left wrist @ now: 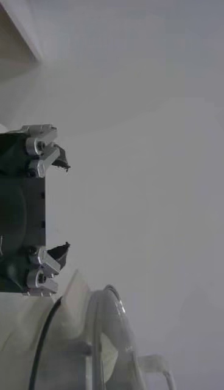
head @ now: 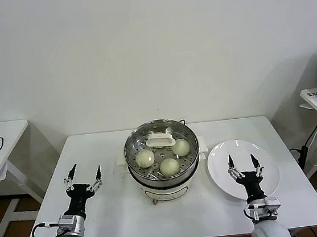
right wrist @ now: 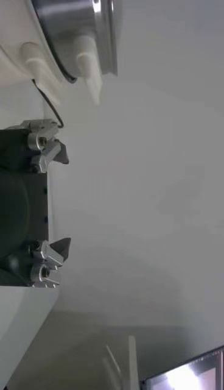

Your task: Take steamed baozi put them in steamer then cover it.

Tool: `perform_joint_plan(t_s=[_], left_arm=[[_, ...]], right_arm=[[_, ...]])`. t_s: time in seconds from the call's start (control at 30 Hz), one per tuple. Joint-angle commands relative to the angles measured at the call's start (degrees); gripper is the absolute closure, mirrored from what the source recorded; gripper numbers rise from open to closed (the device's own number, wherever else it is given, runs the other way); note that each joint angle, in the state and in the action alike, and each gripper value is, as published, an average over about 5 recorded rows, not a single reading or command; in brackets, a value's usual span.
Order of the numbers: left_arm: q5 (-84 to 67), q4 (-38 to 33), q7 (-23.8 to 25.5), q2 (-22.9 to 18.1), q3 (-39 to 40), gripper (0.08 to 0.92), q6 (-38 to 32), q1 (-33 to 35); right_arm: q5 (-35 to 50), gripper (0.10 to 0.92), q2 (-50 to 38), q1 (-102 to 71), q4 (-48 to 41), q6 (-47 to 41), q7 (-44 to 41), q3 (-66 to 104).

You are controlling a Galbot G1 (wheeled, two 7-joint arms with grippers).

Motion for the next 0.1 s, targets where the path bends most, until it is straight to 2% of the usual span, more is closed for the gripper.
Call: perform_joint_plan(t_s=[0.03,0.1], left_arm=[[-1.1,0.5,0.3,-0.2,-0.6,0.177,-1.5,1.0],[-1.0,0.4,0.3,-0.3,-0.6,0.177,-1.6,1.1]], right_arm=[[0.2,0.203,-0.2,-0.5,0.4,-0.1,0.0,-0.1],[0.2,0.203,-0.2,-0.5,0.5,-0.1,0.0,-0.1]])
